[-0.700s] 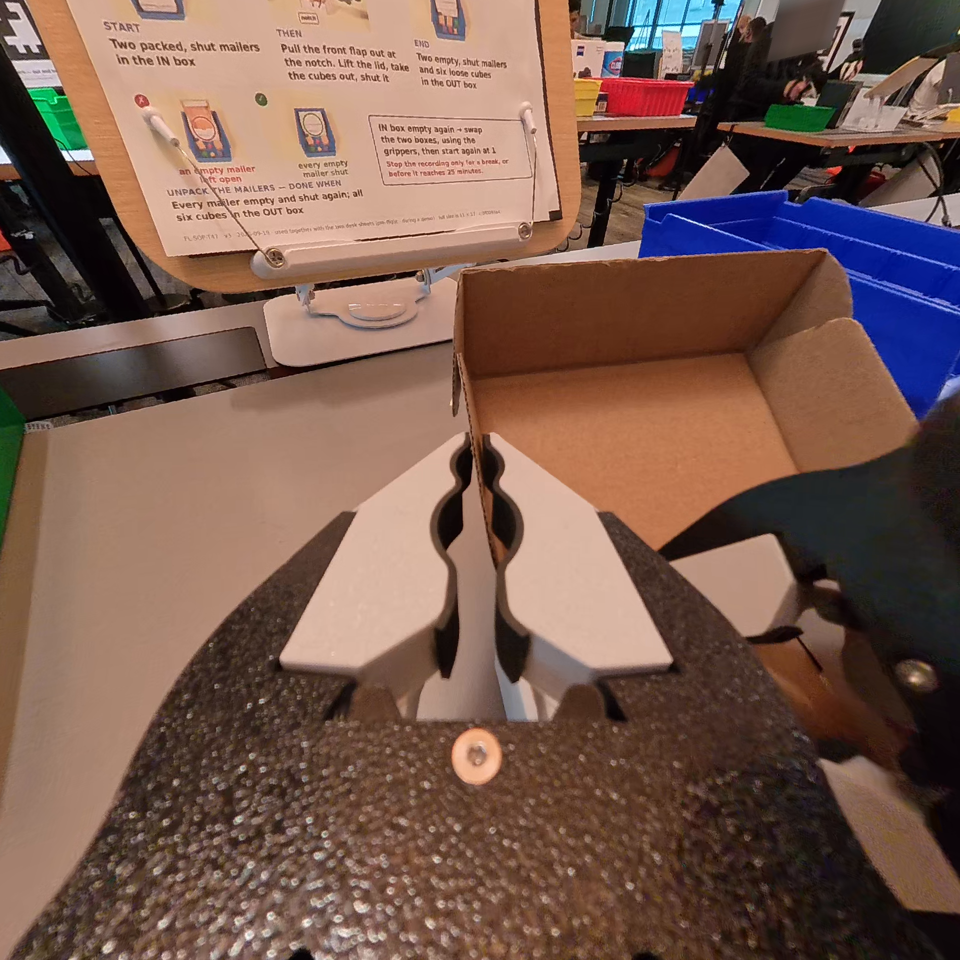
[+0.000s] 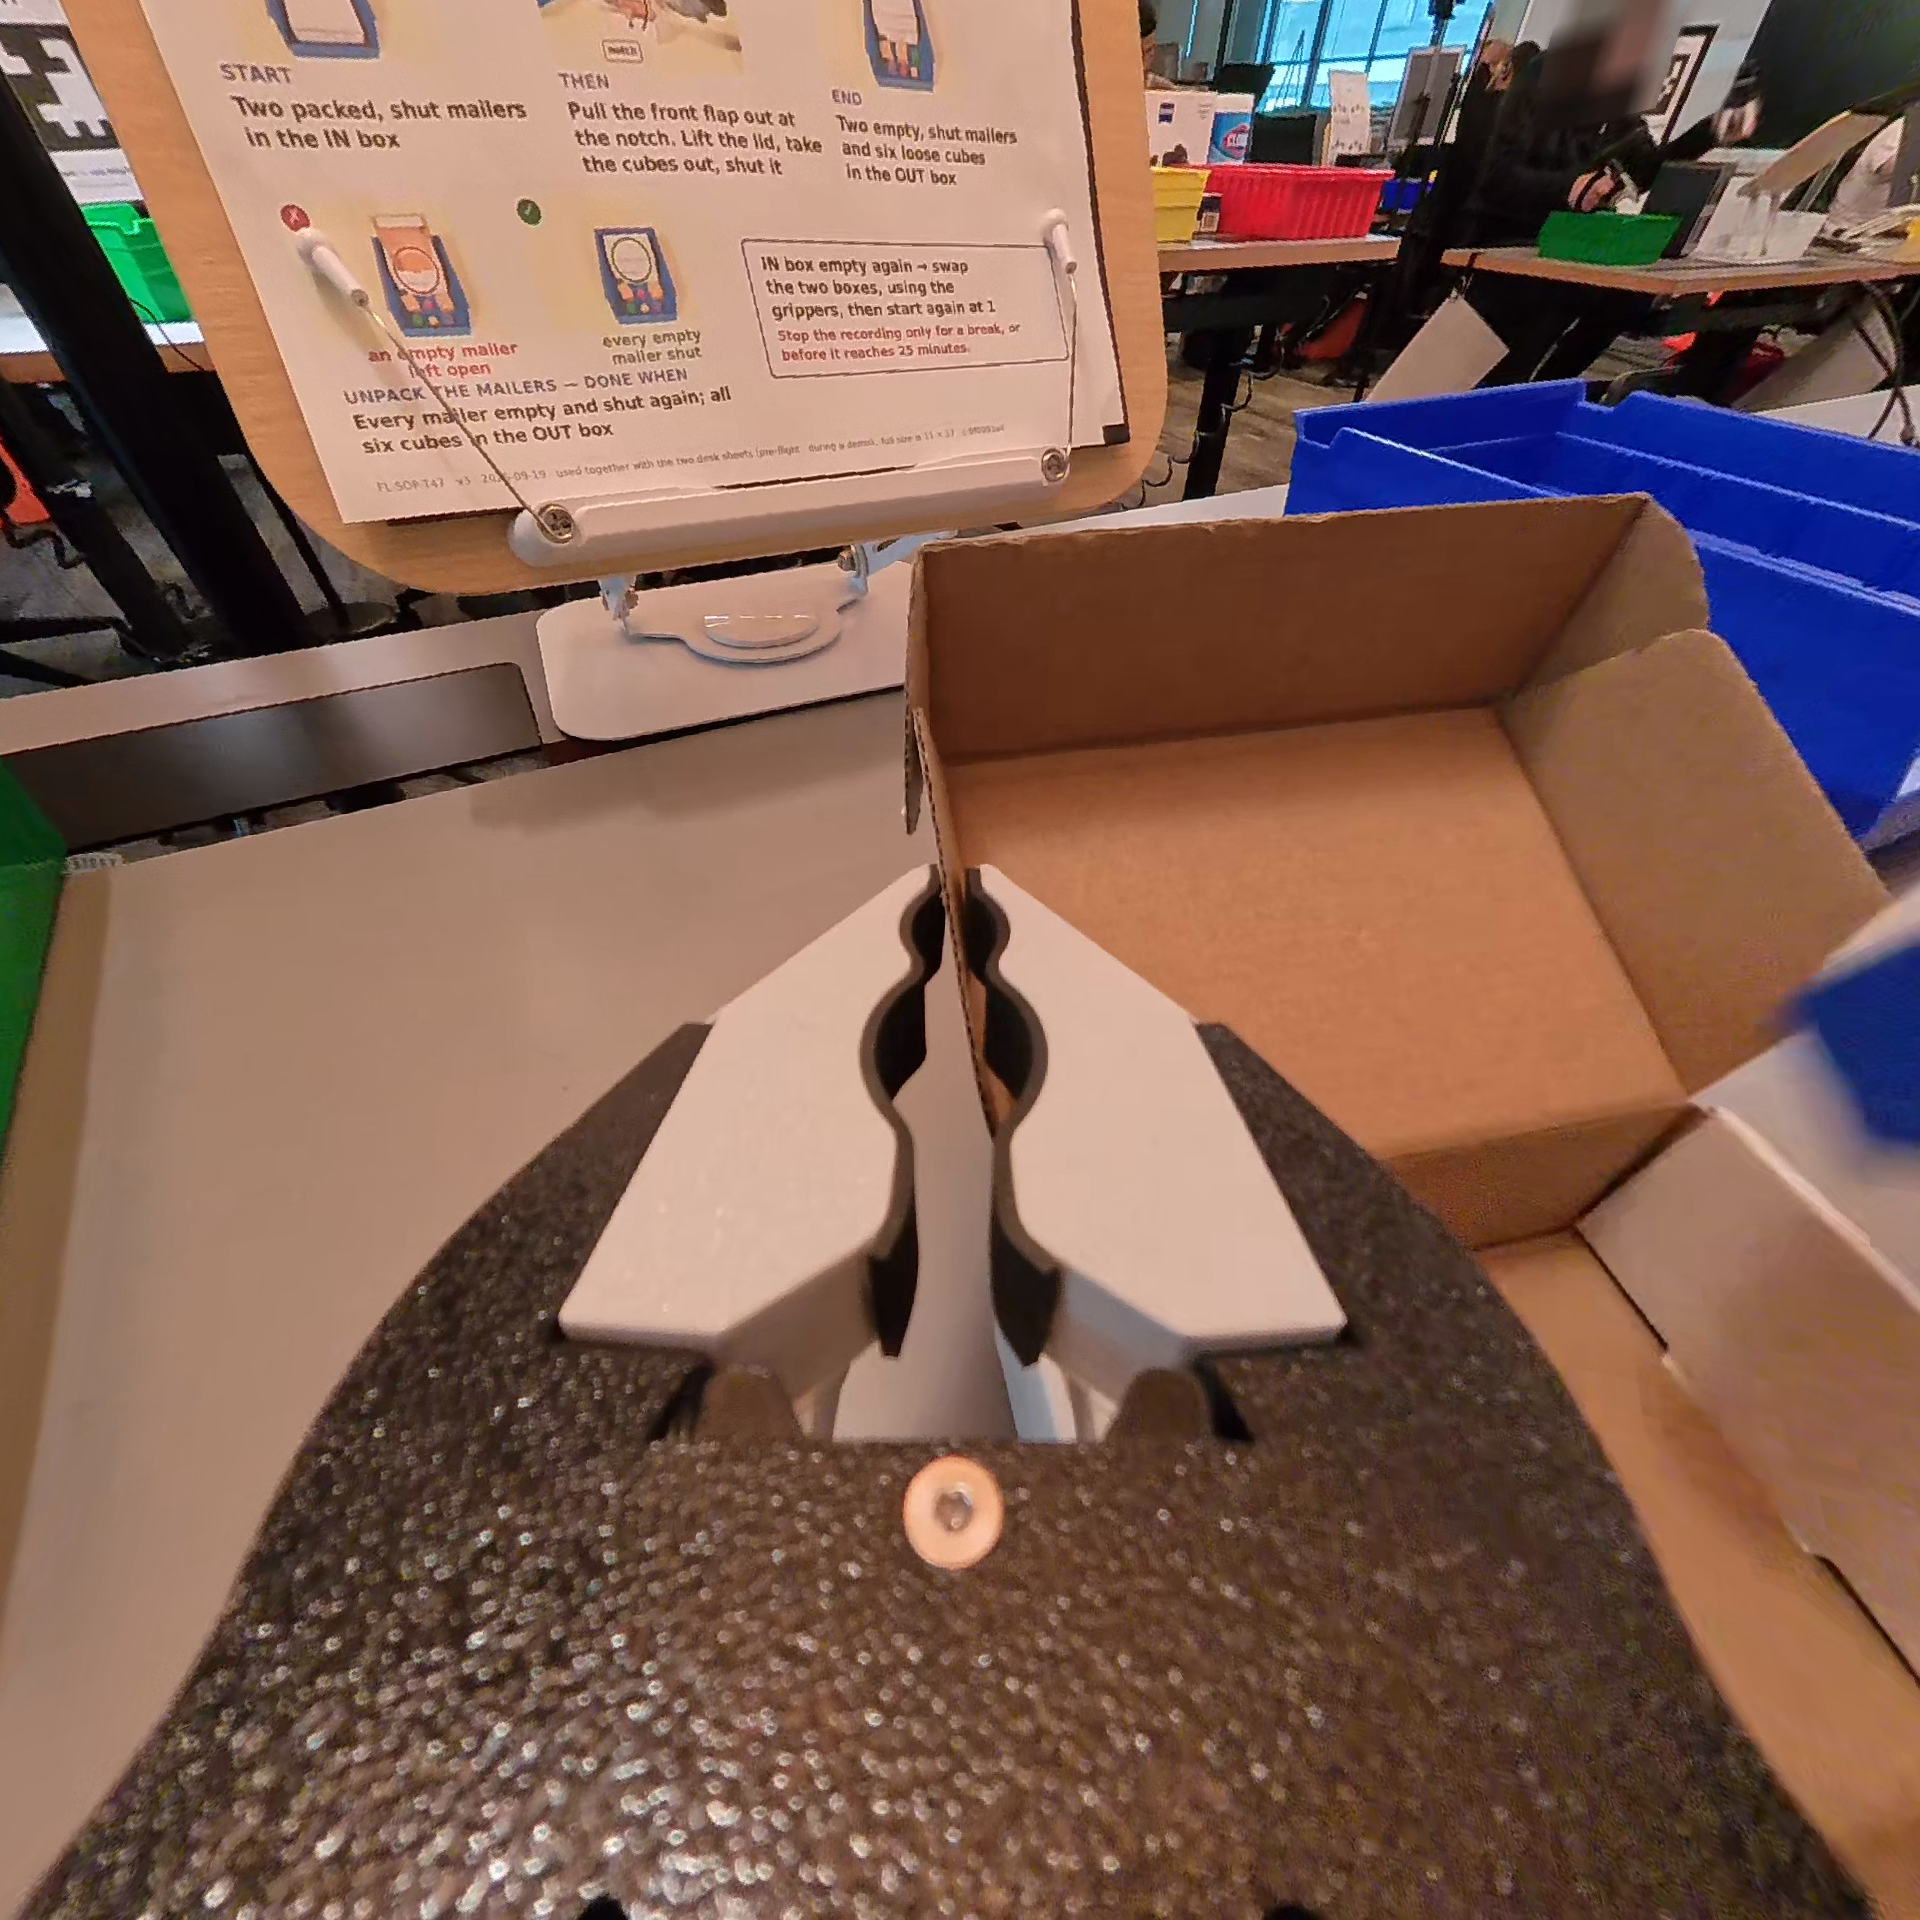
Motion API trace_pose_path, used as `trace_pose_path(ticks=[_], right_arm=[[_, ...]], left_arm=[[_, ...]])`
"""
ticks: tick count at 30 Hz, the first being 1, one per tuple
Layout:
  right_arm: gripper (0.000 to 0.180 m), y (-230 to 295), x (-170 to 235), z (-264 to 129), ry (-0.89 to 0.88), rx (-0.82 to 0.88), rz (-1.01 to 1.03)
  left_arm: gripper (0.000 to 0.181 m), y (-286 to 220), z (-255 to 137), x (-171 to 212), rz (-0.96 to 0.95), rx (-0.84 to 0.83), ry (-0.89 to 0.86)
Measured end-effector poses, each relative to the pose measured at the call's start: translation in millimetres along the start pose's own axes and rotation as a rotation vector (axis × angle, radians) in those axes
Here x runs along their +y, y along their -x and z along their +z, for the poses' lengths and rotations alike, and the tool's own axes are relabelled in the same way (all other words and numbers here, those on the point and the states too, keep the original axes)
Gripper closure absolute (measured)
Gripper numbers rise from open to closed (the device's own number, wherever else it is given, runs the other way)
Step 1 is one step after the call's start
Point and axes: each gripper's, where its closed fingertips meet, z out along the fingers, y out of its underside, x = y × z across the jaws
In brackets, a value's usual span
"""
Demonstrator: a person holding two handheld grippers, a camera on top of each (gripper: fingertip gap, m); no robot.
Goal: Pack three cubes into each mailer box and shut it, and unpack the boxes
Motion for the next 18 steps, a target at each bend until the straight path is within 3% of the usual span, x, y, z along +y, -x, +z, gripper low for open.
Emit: trace_pose_path(ticks=[1, 5, 7, 11, 18], right_arm=[[0.153, -21.1, 8.8, -27.2, -0.017, 0.096, 0.020], [0.153, -126.6, 68.2, -131.5, -0.095, 0.494, 0.236], [0.153, -181.2, 119.0, -155.4, -0.070, 0.640, 0.347], [0.152, -234.3, 222.6, -134.4, 0.105, 0.596, 0.565], [0.152, -249.8, 278.0, -93.9, 0.220, 0.493, 0.658]], left_arm=[[0.180, -0.1, 0.0, -0.1, 0.004, -0.002, 0.001], [0.180, -2.2, -0.3, 0.3, 0.026, -0.006, 0.015], [0.180, -3.5, -0.4, 0.5, 0.043, -0.010, 0.022], [0.180, -5.9, -0.4, 0.3, 0.072, -0.013, 0.020], [0.180, -5.1, 0.9, 0.8, 0.071, -0.022, 0.012]])
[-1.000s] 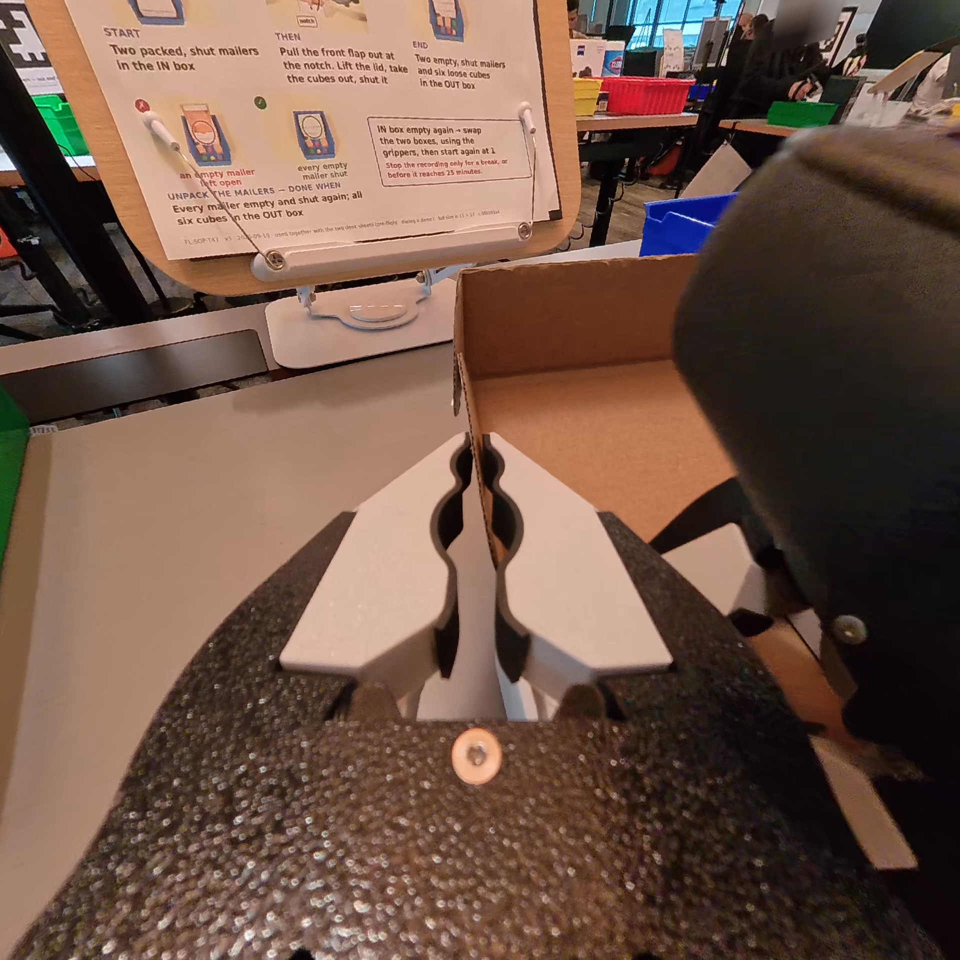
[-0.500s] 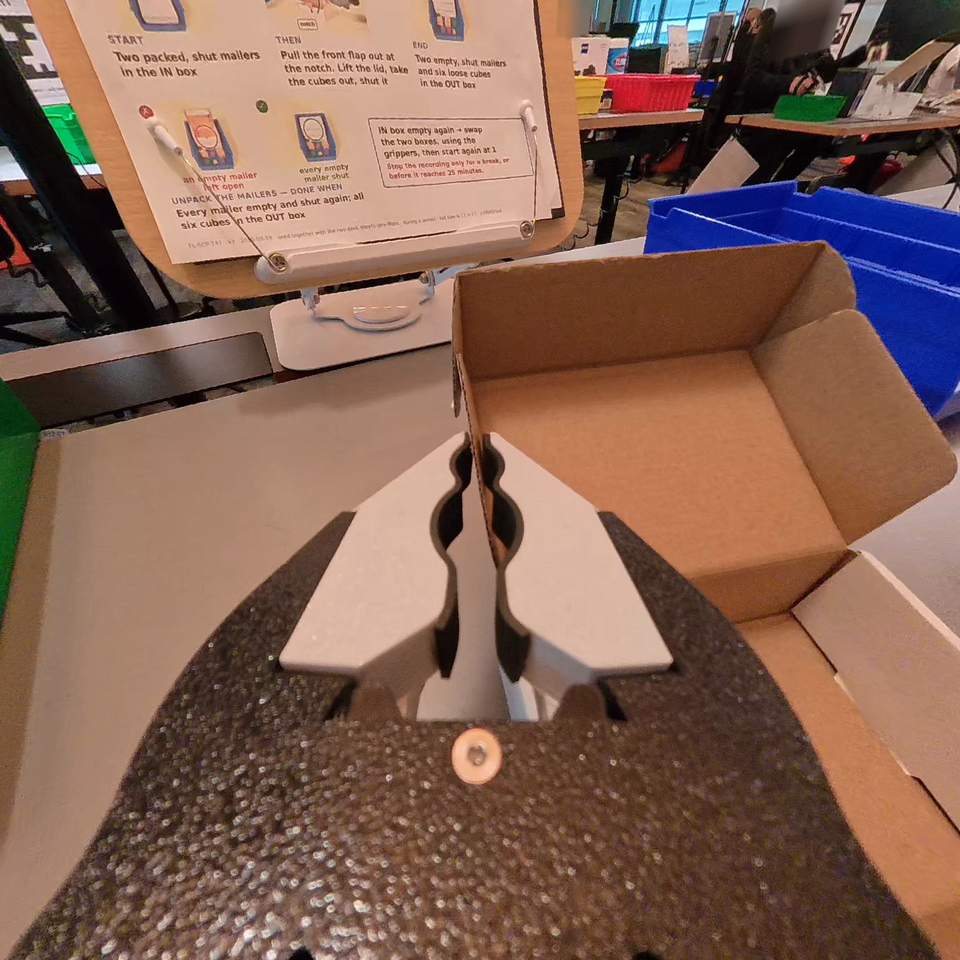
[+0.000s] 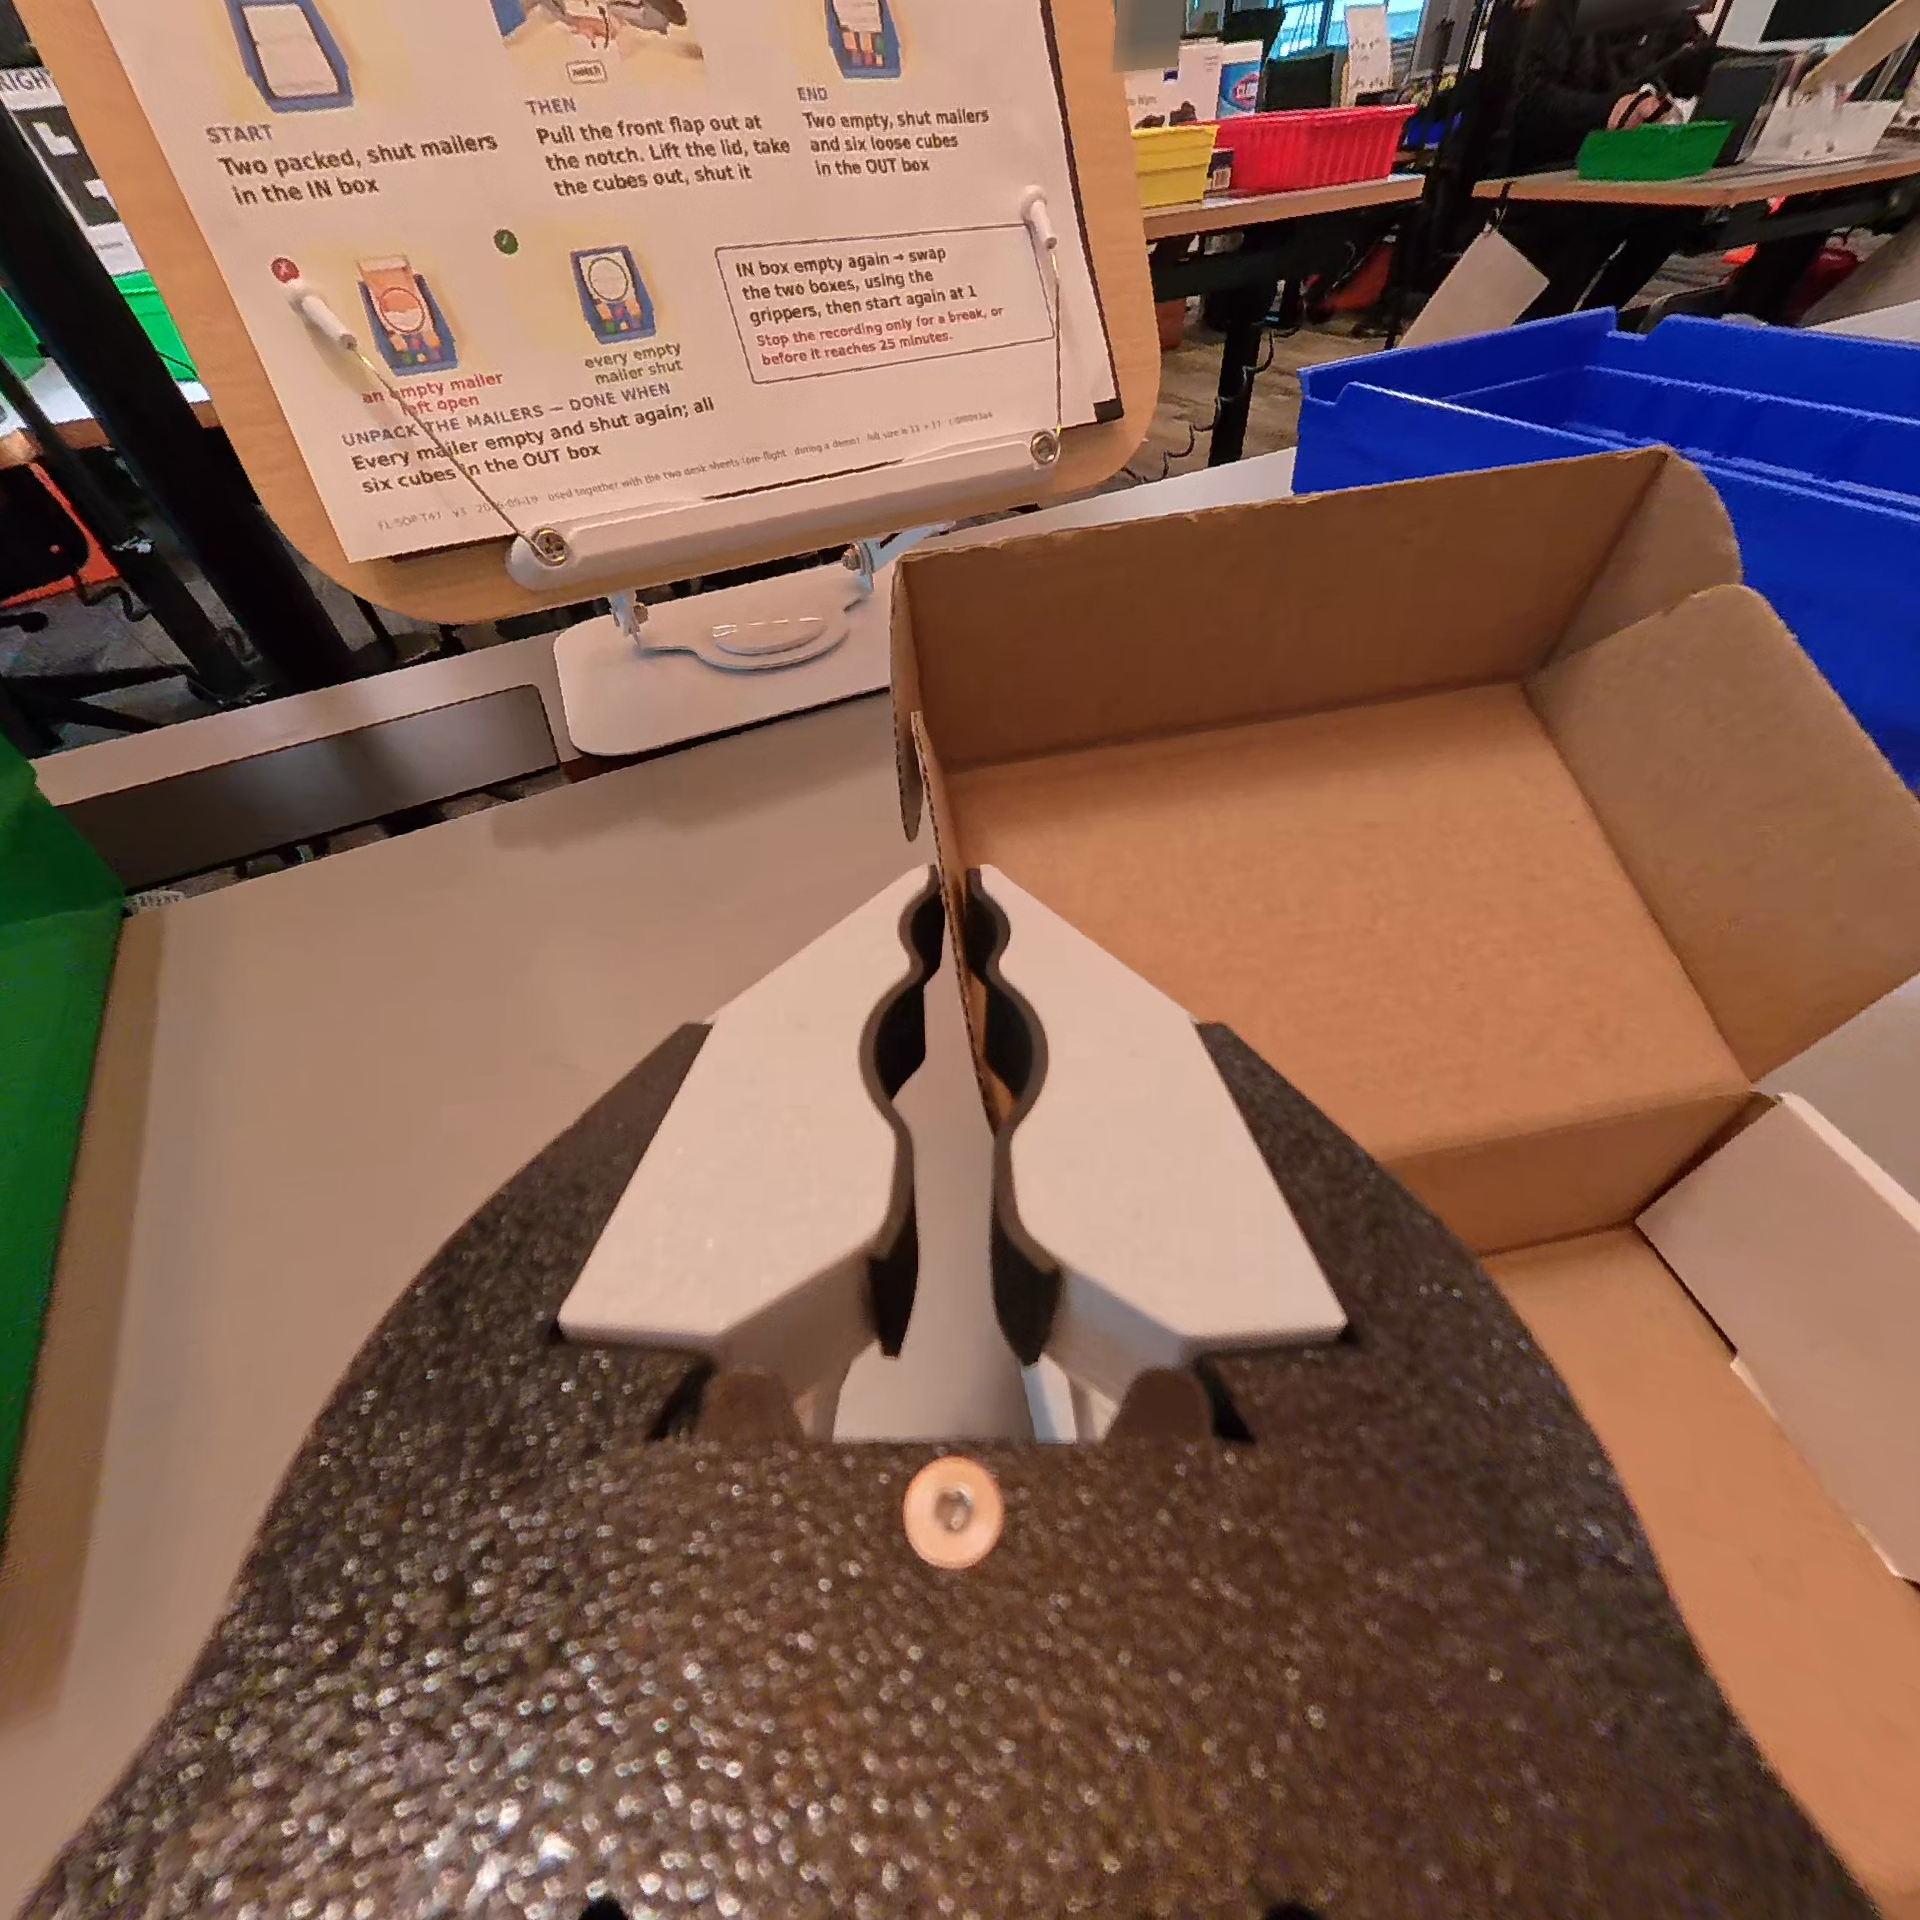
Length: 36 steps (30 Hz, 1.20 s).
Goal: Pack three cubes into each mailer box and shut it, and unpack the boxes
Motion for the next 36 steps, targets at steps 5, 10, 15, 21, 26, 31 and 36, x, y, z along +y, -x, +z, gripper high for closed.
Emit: trace_pose_path(ticks=[5, 10, 15, 21, 26, 31, 36], right_arm=[[0.152, 6.6, 24.7, 14.7, 0.131, -0.080, -0.011], [0.122, 7.9, 32.0, 11.4, 0.202, -0.047, -0.104], [0.131, 54.6, -17.4, -51.1, -0.119, -0.072, -0.035], [0.152, 220.9, -64.5, -135.1, -0.555, -0.382, 0.008], [0.155, 273.3, -85.5, -105.9, -0.513, -0.498, 0.094], [0.165, 283.1, -93.4, -83.1, -0.472, -0.379, 0.031], [0.168, 282.4, -101.6, -79.5, -0.515, -0.311, -0.006]], left_arm=[[0.180, -0.4, 0.3, 0.1, 0.011, -0.006, 0.001], [0.180, -0.7, 0.5, 0.2, 0.019, -0.009, 0.002], [0.180, -0.9, 0.0, -0.2, 0.025, -0.010, 0.001], [0.179, -1.4, -1.9, -1.3, 0.088, -0.044, 0.008], [0.178, -2.7, -3.6, -6.2, 0.173, -0.085, -0.024], [0.175, -1.2, -8.1, -15.1, 0.212, -0.129, -0.045], [0.180, 3.3, -6.6, -21.5, 0.198, -0.170, -0.028]])
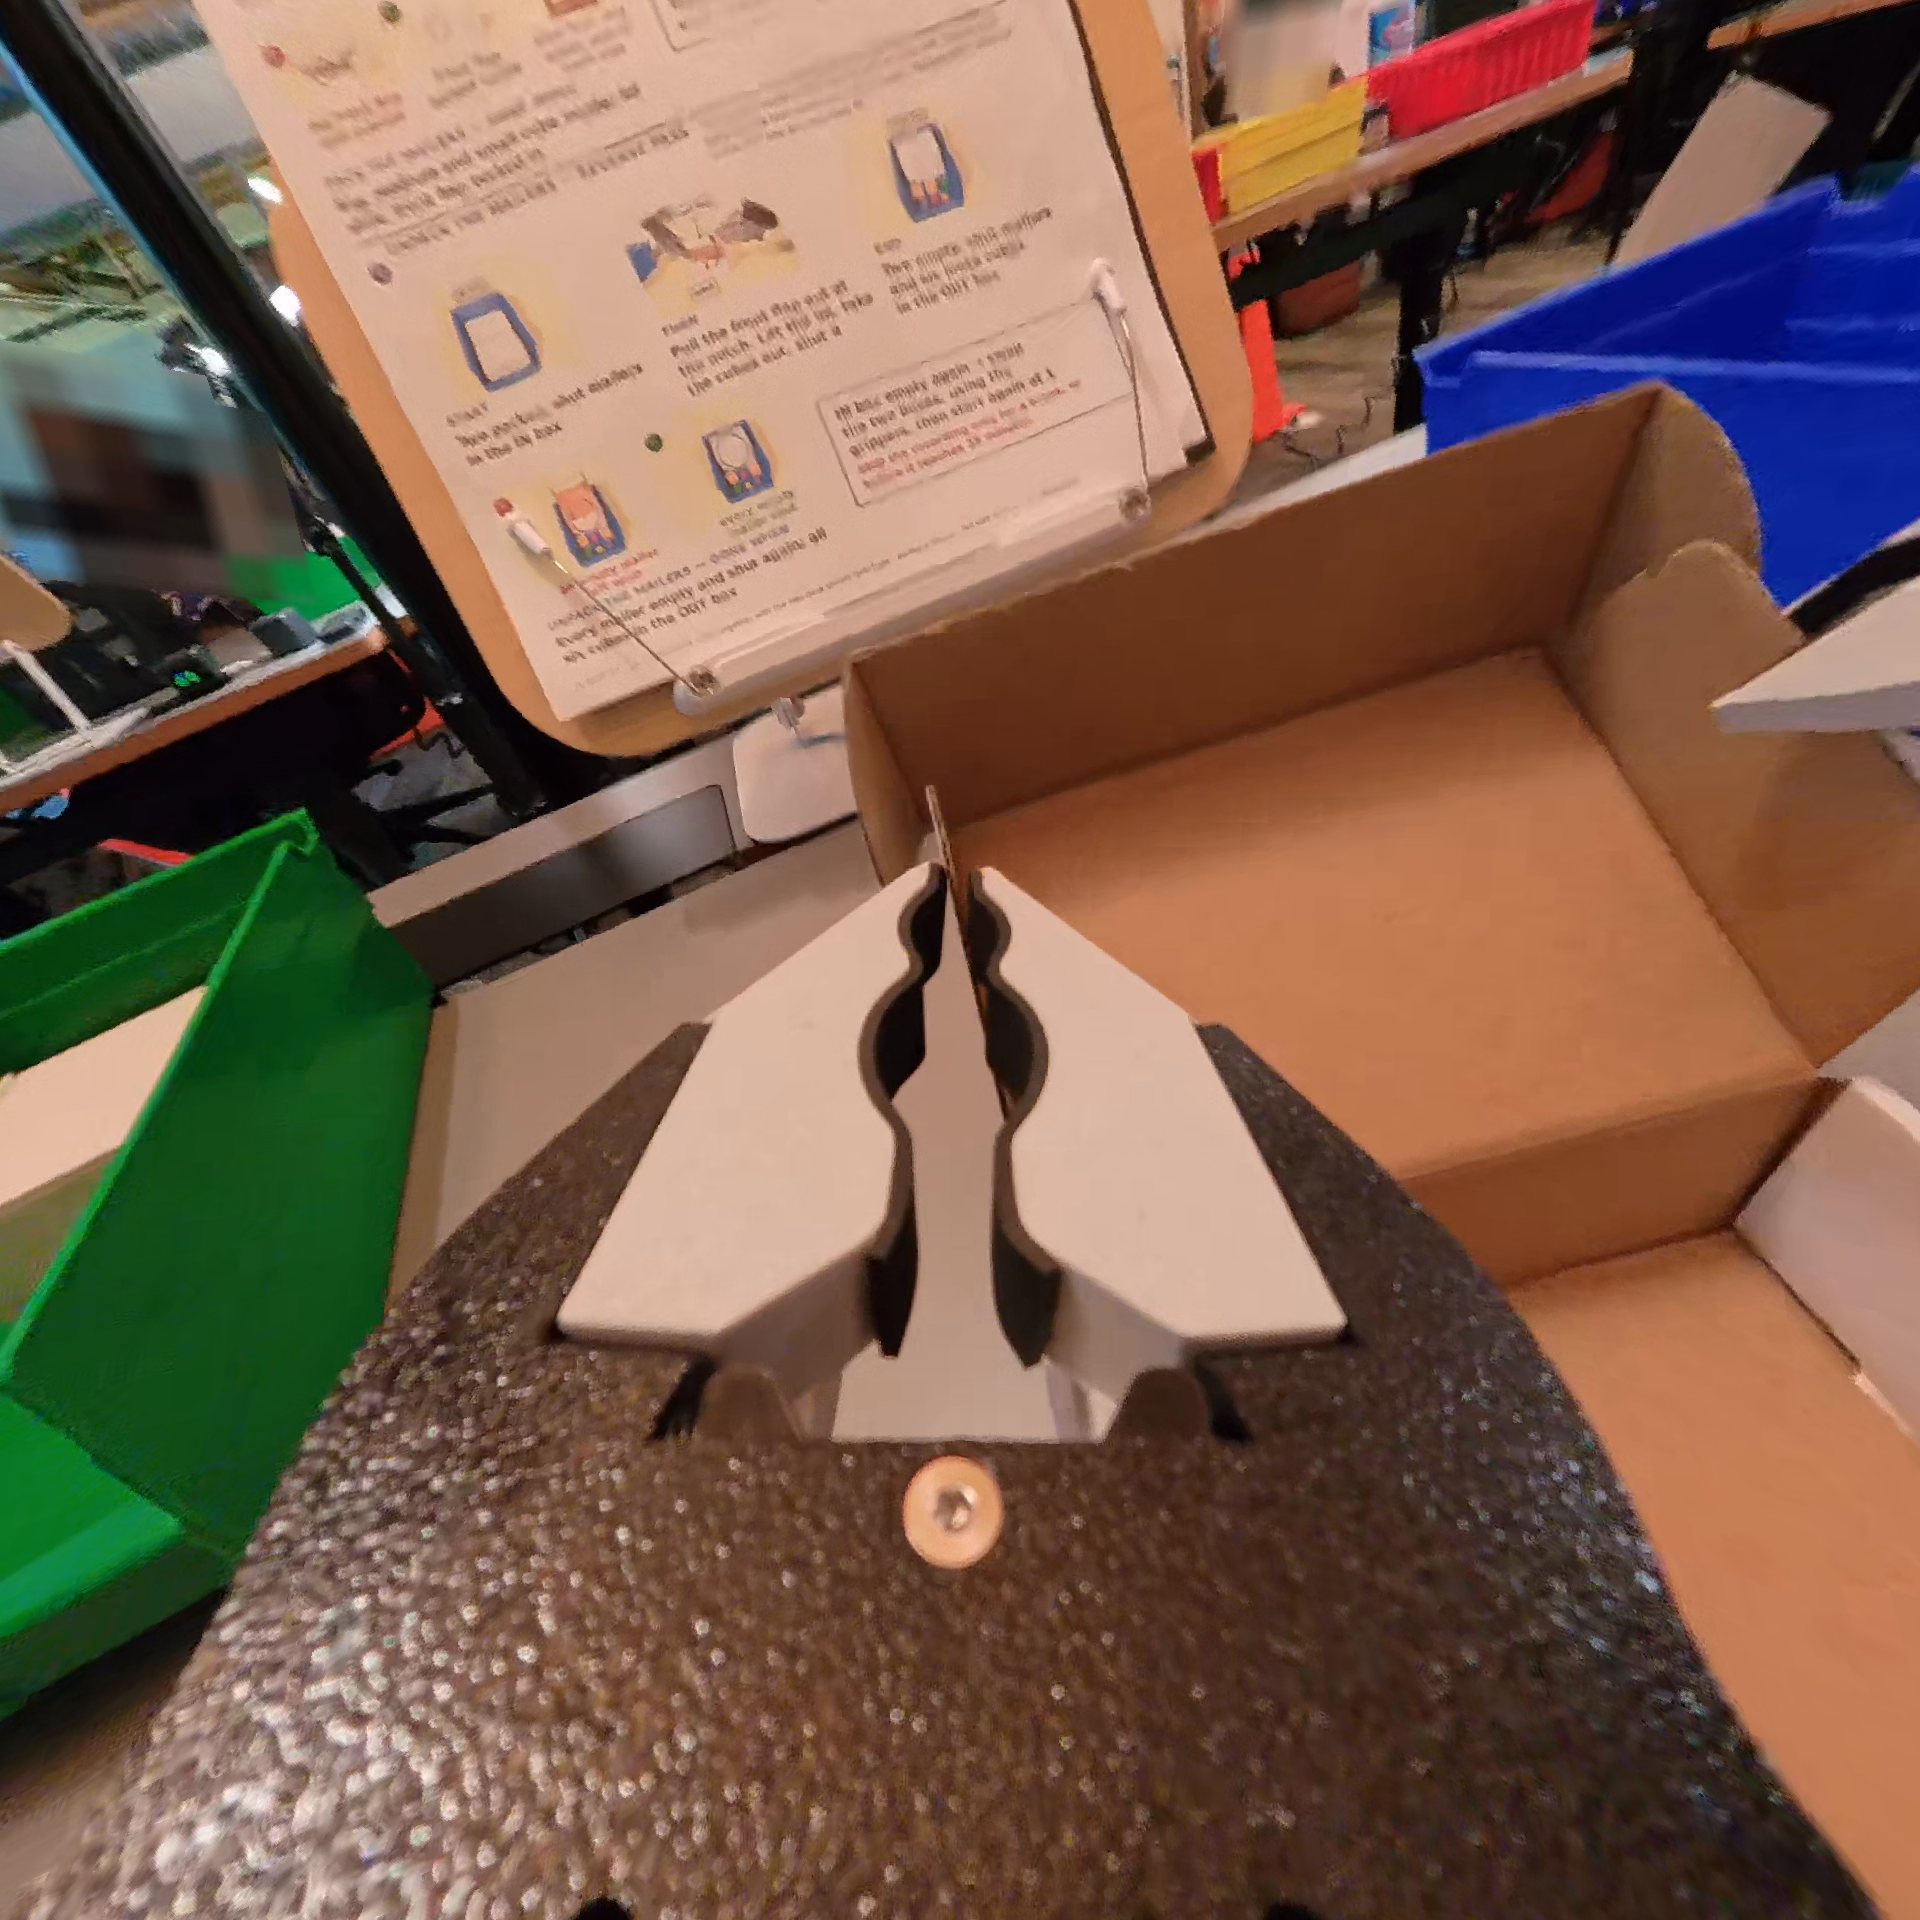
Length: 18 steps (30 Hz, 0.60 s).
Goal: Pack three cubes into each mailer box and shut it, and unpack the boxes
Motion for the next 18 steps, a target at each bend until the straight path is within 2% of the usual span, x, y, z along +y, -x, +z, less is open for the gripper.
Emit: trace_pose_path(ticks=[5, 8, 11, 18], right_arm=[[0.171, -12.7, -24.8, 9.0, -0.150, 0.098, -0.020], [0.172, -14.9, -24.9, 10.9, -0.200, 0.145, -0.004], [0.172, -5.7, -12.9, 9.5, -0.240, 0.149, 0.000], [0.175, 8.1, -1.5, -21.4, -0.387, 0.187, -0.019]], left_arm=[[0.180, 7.3, 0.3, -33.1, 0.031, -0.081, -0.166], [0.178, 4.7, -0.3, -27.5, 0.076, -0.091, -0.210], [0.178, -0.1, -8.7, -15.3, 0.032, -0.048, -0.210], [0.175, -8.6, -40.5, -9.8, 0.002, 0.026, -0.290]])
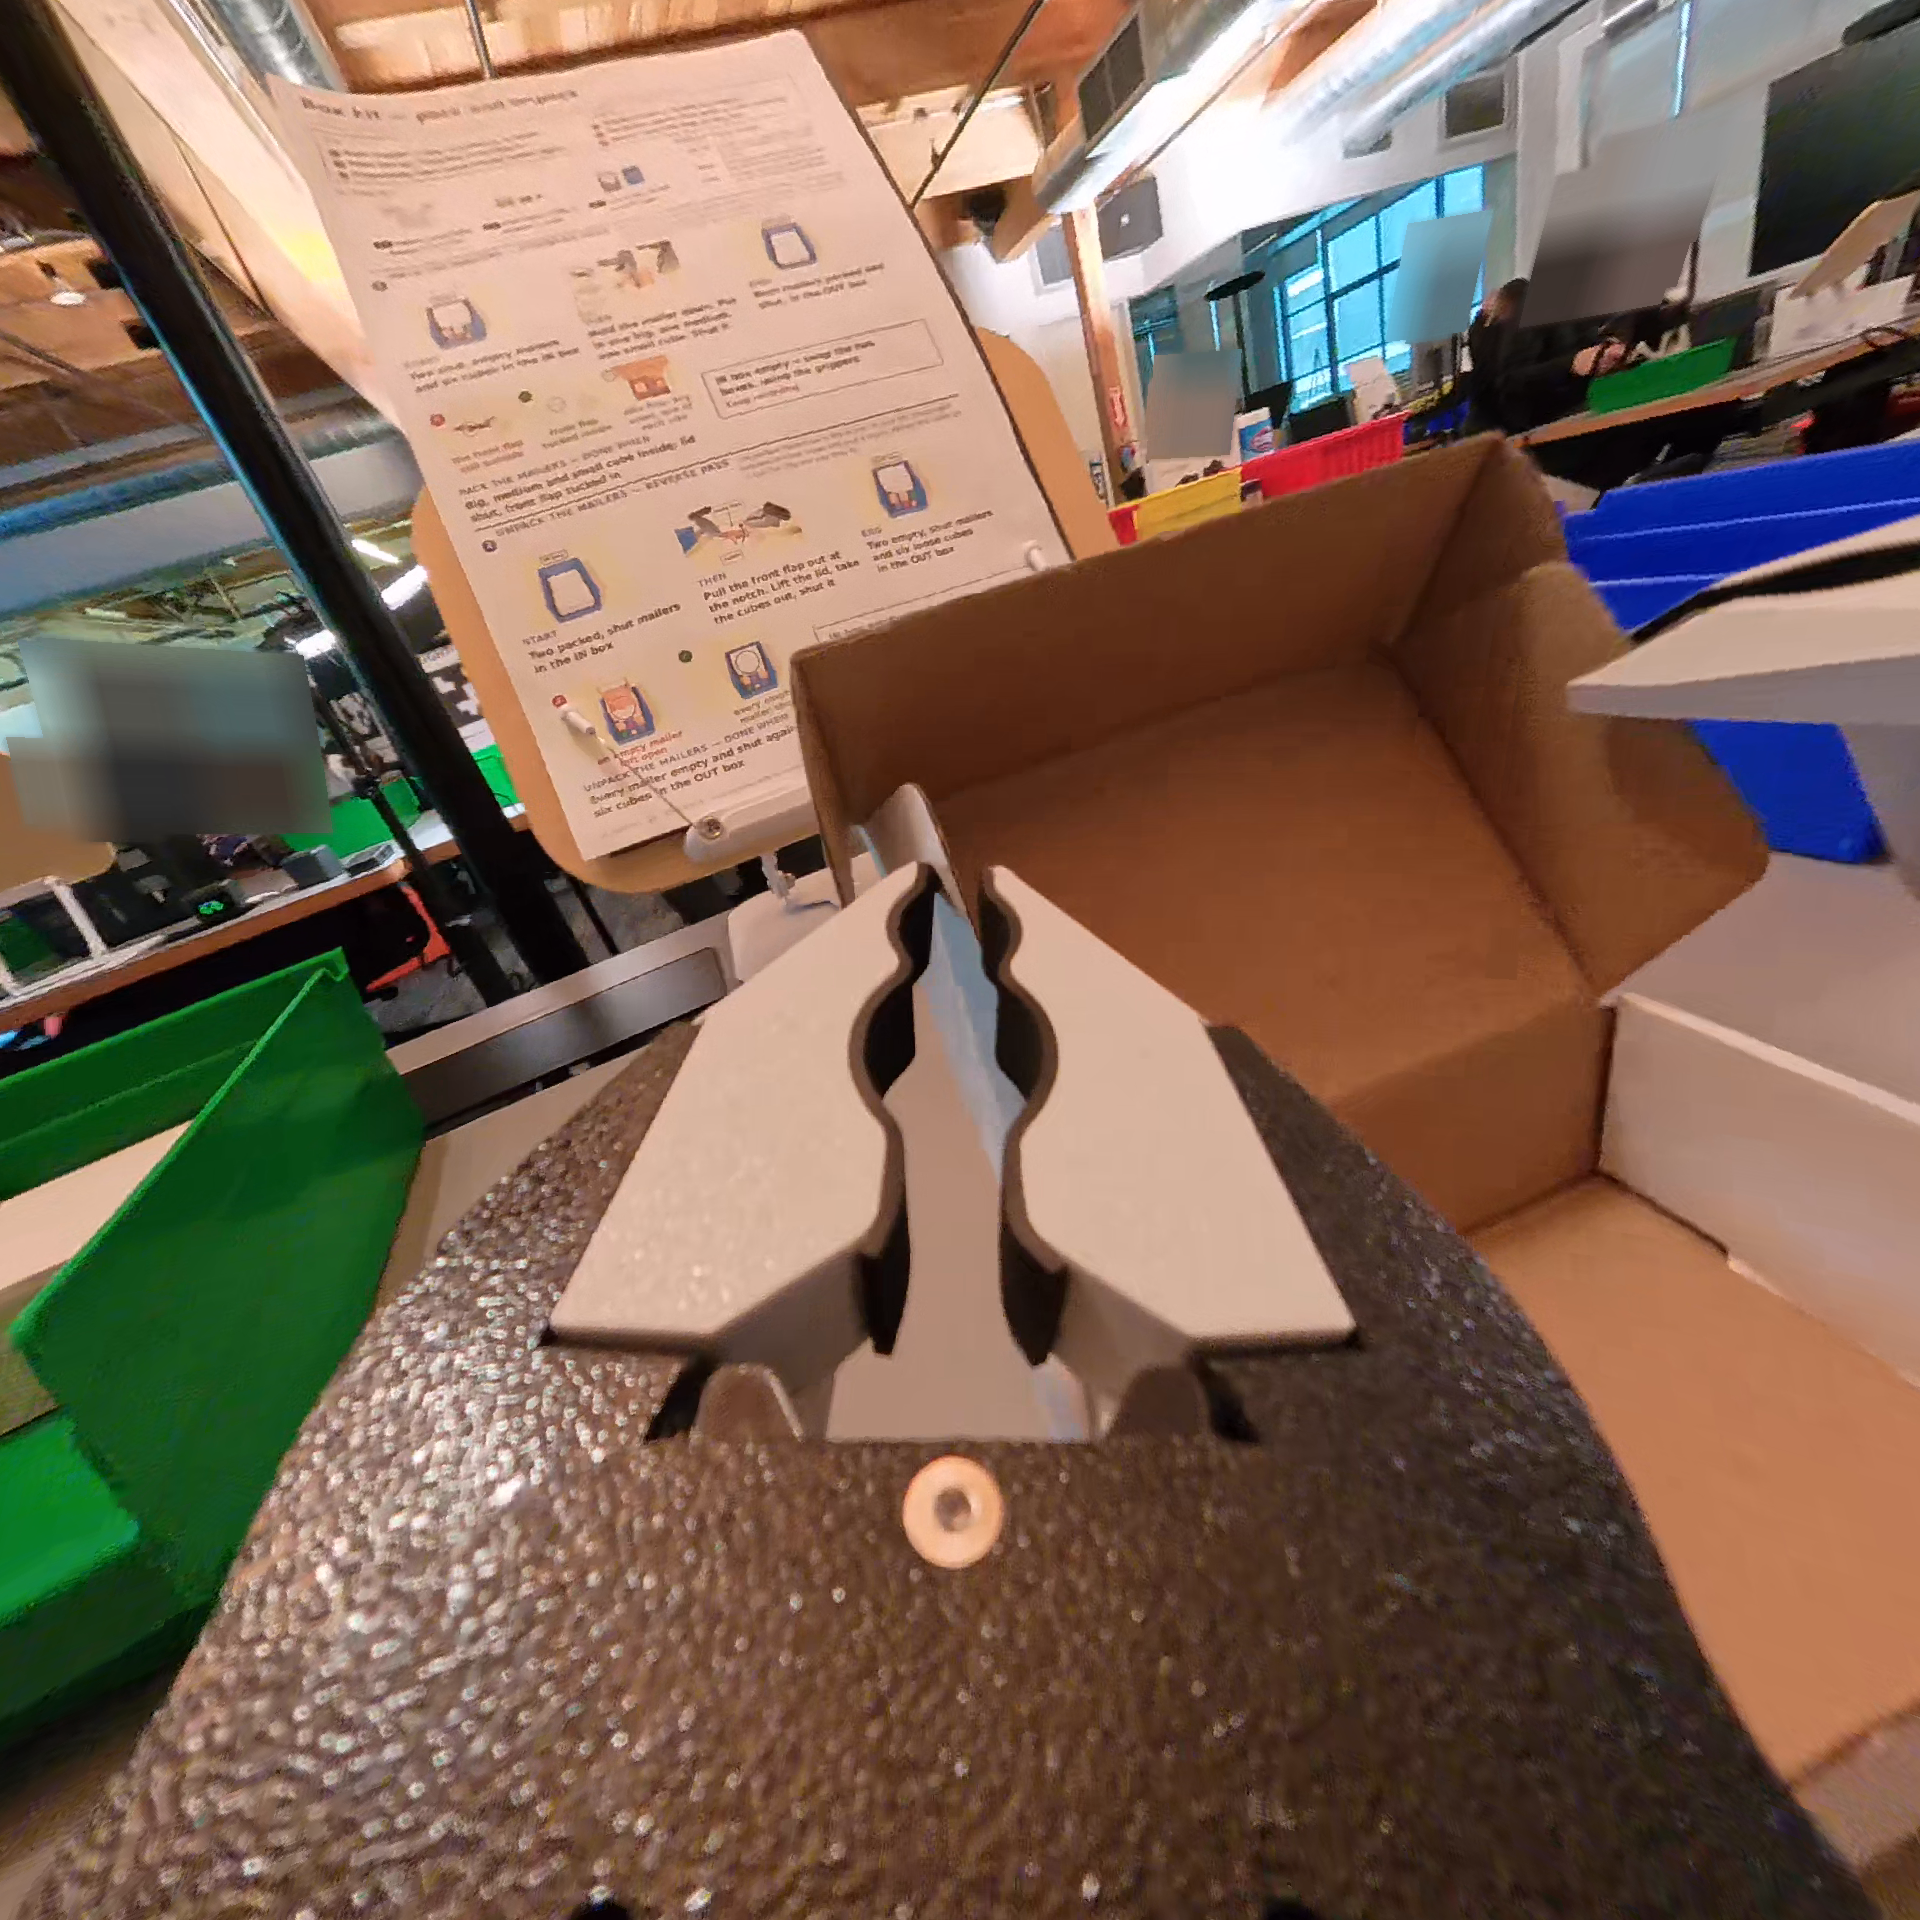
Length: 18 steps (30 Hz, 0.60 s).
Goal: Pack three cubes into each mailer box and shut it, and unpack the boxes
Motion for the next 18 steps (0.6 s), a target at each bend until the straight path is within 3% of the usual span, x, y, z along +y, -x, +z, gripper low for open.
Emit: trace_pose_path(ticks=[5, 11, 18], right_arm=[[0.176, 5.8, -2.9, -19.4, -0.020, 0.030, -0.066], [0.176, 24.2, -4.4, -34.3, -0.031, 0.026, -0.150], [0.174, 39.7, -1.7, -48.0, -0.032, 0.020, -0.200]], left_arm=[[0.172, 1.6, -19.0, -1.5, 0.058, 0.012, 0.067], [0.170, 7.9, -30.5, -7.5, -0.087, 0.027, 0.297], [0.181, 12.7, -42.6, -18.7, -0.171, -0.025, 0.244]])
